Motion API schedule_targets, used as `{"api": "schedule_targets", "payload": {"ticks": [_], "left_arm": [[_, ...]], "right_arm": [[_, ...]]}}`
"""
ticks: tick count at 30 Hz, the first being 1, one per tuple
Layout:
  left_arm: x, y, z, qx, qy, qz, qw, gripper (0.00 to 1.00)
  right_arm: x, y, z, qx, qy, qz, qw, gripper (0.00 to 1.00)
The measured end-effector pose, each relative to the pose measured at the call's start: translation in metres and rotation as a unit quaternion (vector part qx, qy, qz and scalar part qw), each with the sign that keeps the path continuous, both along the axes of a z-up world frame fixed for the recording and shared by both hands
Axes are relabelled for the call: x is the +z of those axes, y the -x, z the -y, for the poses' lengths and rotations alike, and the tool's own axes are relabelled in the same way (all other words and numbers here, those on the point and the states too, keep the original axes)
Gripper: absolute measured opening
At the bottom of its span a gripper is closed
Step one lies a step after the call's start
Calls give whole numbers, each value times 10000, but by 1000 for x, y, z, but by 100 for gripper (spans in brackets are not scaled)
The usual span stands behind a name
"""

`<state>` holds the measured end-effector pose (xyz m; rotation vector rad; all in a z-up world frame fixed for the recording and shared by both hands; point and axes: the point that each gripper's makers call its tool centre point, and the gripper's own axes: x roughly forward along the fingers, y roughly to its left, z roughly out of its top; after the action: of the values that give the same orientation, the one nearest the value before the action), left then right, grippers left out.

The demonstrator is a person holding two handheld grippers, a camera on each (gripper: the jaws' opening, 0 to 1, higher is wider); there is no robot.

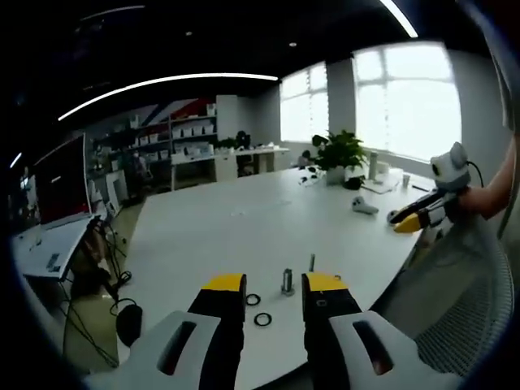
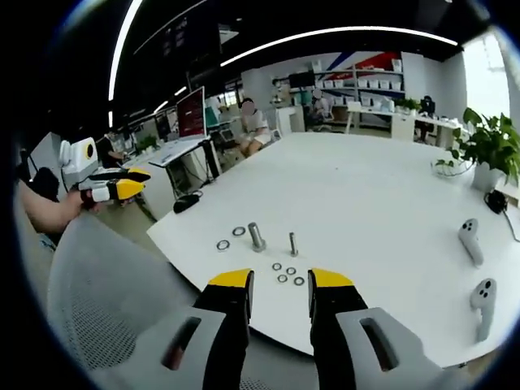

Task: Place the washer onto the threaded stud by aligning its center hole with the stud, sliding it down to the base, and recovering from edge contact or off-axis alignment until the washer reaches the visible bottom stop.

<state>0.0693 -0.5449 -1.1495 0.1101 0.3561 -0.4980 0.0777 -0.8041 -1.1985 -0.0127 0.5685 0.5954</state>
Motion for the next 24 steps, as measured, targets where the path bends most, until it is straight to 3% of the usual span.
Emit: {"api": "schedule_targets", "payload": {"ticks": [12, 17, 21, 24], "left_arm": [[-10, 1, -4, 168, -106, -244, 9995, 27], [-8, 1, 2, 20, 3, -229, 9997, 27], [-4, 2, 5, -53, 136, -170, 9997, 26], [-13, 3, 6, -127, 71, -378, 9992, 26]], "right_arm": [[0, 4, -6, 156, -103, -17, 9998, 29], [1, 2, -4, 98, -118, 17, 9999, 29], [-1, -1, 0, 46, 78, 39, 10000, 29], [-4, -2, 4, -87, 104, -68, 9999, 29]]}}
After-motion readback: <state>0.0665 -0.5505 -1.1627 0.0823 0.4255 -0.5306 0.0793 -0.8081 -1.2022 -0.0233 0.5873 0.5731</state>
